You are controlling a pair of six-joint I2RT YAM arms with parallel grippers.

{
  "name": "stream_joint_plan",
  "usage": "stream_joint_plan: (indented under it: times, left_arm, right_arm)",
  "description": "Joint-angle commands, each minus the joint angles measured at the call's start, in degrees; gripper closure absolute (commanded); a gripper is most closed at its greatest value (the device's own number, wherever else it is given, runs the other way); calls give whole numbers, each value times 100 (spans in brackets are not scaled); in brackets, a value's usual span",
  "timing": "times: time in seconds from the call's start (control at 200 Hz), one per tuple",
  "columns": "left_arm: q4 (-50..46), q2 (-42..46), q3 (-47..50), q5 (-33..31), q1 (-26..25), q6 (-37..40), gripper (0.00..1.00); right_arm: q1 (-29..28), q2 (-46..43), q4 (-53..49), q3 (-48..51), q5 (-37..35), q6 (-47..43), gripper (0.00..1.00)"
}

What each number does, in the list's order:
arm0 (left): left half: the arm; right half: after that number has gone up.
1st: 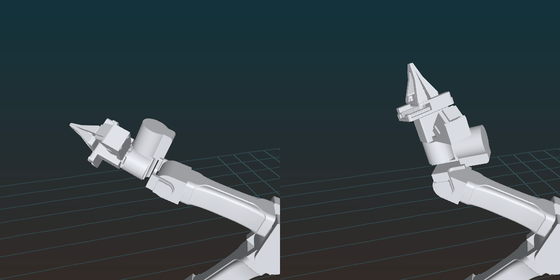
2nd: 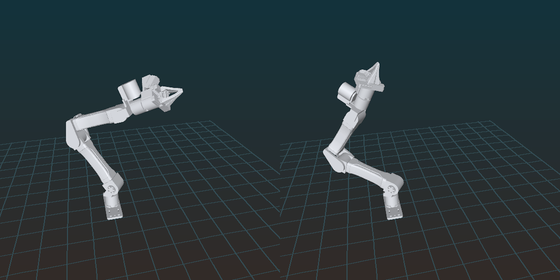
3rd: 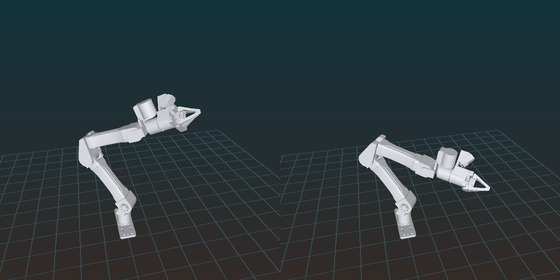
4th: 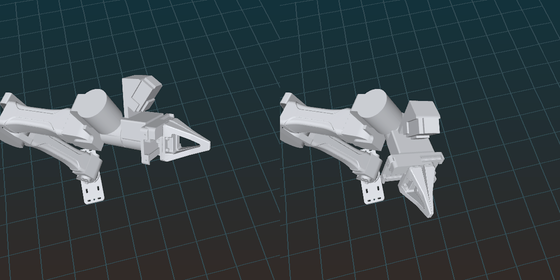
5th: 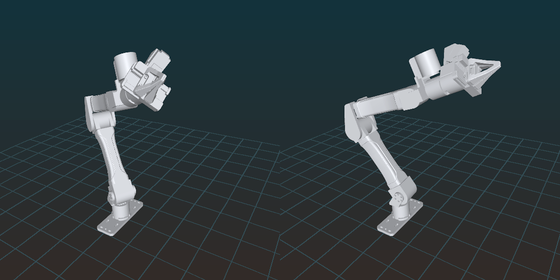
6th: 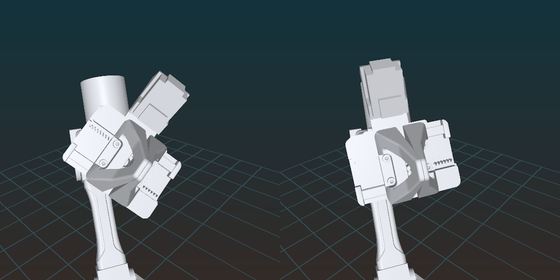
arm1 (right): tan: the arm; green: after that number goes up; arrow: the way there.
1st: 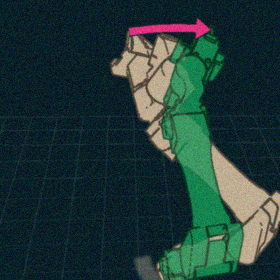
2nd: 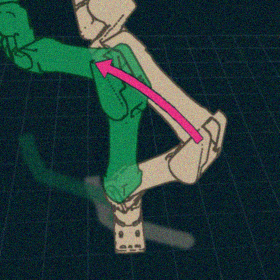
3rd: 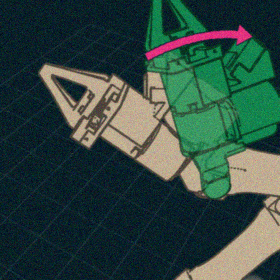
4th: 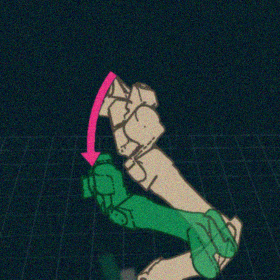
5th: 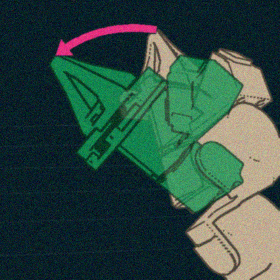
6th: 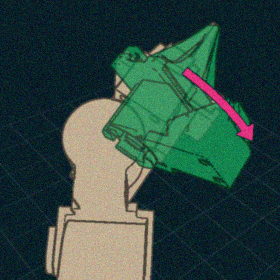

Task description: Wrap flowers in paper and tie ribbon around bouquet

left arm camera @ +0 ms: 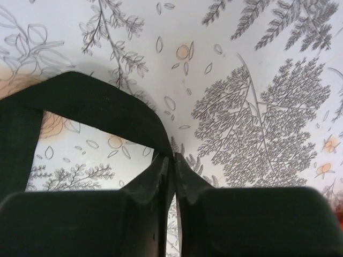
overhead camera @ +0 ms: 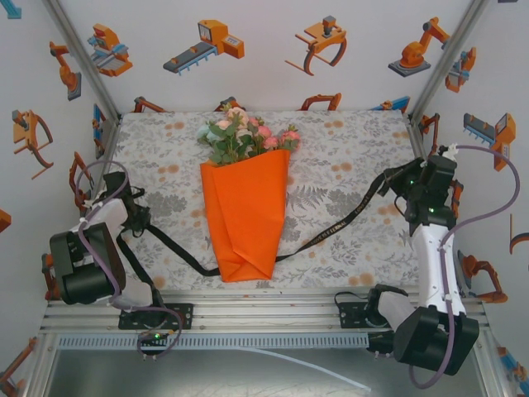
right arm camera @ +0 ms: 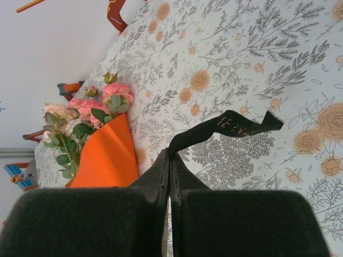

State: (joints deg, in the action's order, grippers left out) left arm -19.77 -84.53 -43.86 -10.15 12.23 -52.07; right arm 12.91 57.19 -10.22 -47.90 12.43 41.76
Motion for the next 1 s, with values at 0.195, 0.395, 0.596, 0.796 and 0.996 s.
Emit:
stream_joint_plan:
  times: [0.195,0.395,0.596,0.796,0.996]
  left_arm:
    - [530,371,-1287,1220,-96,360,100]
    - [762,882,-1052,850,-912,633,100]
    - [896,832,-730,1007,-1240,584,100]
    - [942,943,-594,783,-1618,676,100]
    - [883,1419,-620,572,-1634,1131,100]
  right_arm:
    - [-279,206,246,-678,-304,-63,100]
    - [-280,789,738,-1077,-979,-10,100]
    - [-282,1793,948,-1767,-1833,-390,100]
    - [-273,2666,742,-2832,-1776,-545,100]
    - [-655,2368,784,-2645,-775,-541,100]
